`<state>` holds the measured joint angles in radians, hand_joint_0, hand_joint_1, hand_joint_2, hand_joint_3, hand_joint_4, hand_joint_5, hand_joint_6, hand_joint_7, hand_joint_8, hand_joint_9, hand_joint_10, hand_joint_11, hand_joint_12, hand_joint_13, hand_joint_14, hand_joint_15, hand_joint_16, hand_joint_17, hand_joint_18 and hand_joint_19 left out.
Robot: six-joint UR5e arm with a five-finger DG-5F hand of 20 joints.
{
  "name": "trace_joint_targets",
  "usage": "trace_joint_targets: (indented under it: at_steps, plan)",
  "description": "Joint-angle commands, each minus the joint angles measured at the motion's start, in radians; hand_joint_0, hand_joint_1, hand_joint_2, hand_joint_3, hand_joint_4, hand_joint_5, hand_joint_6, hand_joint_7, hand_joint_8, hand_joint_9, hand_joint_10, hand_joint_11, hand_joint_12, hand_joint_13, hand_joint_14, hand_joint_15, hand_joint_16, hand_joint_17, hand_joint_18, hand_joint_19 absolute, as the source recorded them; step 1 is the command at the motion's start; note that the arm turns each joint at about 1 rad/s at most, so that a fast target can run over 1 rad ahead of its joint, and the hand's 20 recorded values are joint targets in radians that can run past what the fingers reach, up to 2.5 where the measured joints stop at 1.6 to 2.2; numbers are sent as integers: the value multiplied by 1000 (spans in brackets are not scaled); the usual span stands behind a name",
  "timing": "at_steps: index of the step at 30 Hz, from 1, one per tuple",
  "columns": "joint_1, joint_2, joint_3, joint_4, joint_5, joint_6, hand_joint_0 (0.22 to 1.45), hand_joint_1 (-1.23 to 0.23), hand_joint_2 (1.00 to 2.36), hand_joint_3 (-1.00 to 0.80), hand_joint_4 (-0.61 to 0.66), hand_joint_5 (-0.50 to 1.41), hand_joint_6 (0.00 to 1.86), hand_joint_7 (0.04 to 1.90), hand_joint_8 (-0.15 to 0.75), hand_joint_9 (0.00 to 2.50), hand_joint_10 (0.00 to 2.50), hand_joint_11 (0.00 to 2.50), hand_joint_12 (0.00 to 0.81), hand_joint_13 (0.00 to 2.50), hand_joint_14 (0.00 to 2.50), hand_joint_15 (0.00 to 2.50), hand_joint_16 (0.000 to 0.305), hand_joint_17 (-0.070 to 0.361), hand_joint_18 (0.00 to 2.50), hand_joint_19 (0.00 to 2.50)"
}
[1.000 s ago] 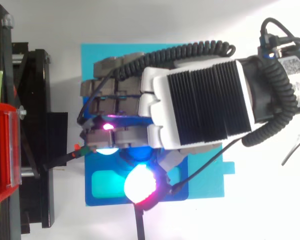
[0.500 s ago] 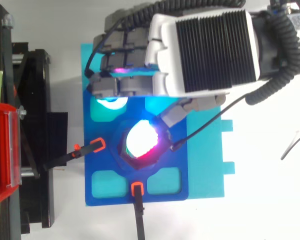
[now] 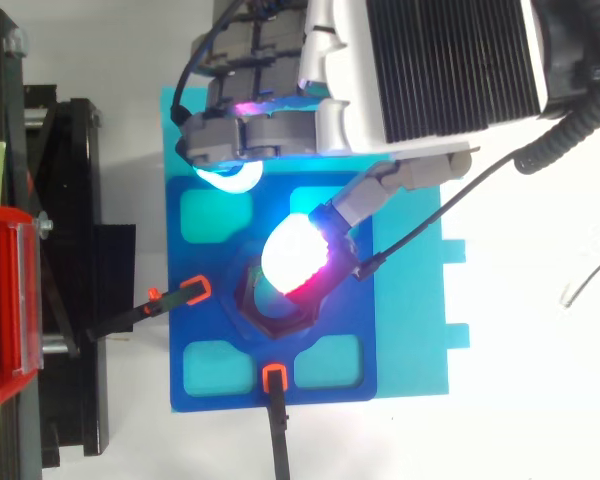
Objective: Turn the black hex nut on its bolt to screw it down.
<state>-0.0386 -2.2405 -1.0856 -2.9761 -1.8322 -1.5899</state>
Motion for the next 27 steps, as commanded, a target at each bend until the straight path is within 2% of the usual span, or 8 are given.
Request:
trace_joint_targets:
  at_steps: [1, 5, 11, 16, 19, 27]
  plan:
    - [6, 1, 32, -35, 2, -1, 532, -285, 1000, -500, 243, -25, 606, 1274, 313, 914, 6, 256, 318, 837, 6, 213, 39, 88, 724, 325]
    - [12, -1, 44, -41, 4, 1, 532, -286, 1000, -500, 253, -21, 570, 1328, 314, 917, 6, 257, 318, 837, 6, 210, 39, 88, 723, 325]
    - [28, 1, 46, -35, 42, 2, 533, -287, 1000, -500, 263, -18, 522, 1395, 315, 922, 6, 253, 318, 837, 6, 215, 39, 88, 718, 334]
    - [57, -1, 46, -37, 74, 2, 534, -289, 1000, -500, 268, -16, 500, 1398, 313, 923, 6, 250, 319, 838, 6, 218, 39, 88, 720, 327]
    - [62, -1, 46, -37, 79, 2, 534, -291, 1000, -500, 274, -18, 500, 1368, 311, 923, 6, 255, 320, 838, 6, 218, 39, 88, 721, 337]
    - [97, -1, 44, -58, 100, 2, 537, -298, 1000, -500, 274, -21, 501, 1332, 311, 930, 6, 261, 319, 841, 6, 222, 39, 87, 720, 334]
